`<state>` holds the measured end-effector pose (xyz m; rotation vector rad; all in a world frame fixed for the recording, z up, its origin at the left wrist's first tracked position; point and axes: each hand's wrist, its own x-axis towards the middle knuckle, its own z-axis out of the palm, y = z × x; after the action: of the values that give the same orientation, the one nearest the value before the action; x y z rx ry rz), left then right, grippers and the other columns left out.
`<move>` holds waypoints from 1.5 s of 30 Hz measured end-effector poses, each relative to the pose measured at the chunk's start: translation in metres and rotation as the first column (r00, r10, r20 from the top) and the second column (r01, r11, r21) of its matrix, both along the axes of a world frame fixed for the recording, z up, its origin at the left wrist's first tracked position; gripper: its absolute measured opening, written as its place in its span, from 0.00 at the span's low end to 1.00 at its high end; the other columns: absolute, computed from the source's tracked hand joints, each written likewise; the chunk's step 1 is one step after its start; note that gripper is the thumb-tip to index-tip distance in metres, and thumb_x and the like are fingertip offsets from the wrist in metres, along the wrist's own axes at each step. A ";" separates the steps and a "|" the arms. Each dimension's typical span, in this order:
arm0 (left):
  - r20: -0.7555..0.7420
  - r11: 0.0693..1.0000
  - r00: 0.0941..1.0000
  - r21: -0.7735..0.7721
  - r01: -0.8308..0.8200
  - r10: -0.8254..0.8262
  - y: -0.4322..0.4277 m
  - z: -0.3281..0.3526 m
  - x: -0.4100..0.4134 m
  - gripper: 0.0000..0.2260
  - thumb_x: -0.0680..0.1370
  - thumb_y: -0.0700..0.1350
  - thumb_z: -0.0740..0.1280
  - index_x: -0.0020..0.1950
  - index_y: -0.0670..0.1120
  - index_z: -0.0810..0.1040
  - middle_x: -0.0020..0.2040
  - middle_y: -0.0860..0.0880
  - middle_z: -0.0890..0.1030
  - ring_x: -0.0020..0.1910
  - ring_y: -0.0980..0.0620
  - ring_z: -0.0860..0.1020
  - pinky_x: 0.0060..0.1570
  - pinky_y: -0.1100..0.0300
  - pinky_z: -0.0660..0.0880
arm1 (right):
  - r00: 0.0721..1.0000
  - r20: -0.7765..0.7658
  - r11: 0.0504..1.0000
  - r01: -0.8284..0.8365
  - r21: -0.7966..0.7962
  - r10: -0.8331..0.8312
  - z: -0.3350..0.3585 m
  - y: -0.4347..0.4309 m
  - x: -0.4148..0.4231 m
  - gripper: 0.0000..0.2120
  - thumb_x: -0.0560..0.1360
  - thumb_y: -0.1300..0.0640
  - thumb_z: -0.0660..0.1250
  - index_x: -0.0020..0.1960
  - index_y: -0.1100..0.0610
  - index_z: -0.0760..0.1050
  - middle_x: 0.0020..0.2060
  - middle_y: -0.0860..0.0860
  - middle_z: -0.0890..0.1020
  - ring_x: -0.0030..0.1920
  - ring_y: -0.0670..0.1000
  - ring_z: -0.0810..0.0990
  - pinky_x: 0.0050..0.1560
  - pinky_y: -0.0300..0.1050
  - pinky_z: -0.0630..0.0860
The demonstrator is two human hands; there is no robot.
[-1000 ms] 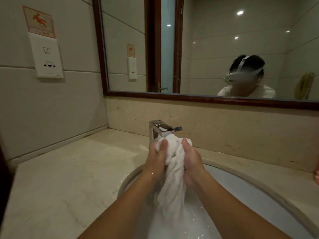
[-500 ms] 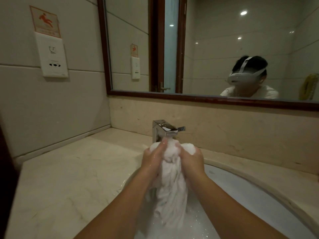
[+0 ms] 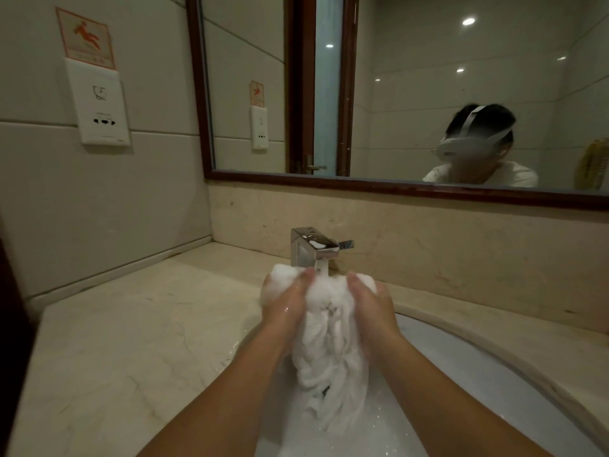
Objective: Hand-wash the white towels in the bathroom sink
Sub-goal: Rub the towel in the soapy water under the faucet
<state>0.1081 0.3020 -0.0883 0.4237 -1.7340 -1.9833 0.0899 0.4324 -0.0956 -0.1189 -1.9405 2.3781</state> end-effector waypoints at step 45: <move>-0.047 0.885 0.994 -0.461 0.067 -0.099 0.020 -0.011 0.003 0.23 0.78 0.71 0.61 0.47 0.52 0.81 0.43 0.51 0.85 0.44 0.53 0.83 0.41 0.59 0.76 | 0.997 -0.073 0.989 0.047 0.137 -0.038 -0.003 -0.026 0.003 0.22 0.80 0.33 0.65 0.45 0.49 0.85 0.43 0.48 0.88 0.47 0.49 0.87 0.54 0.53 0.83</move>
<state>0.1115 0.3222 -0.0991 0.1145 -2.1237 -1.5400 0.0934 0.4065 -0.0989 -0.0676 -2.0421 2.1819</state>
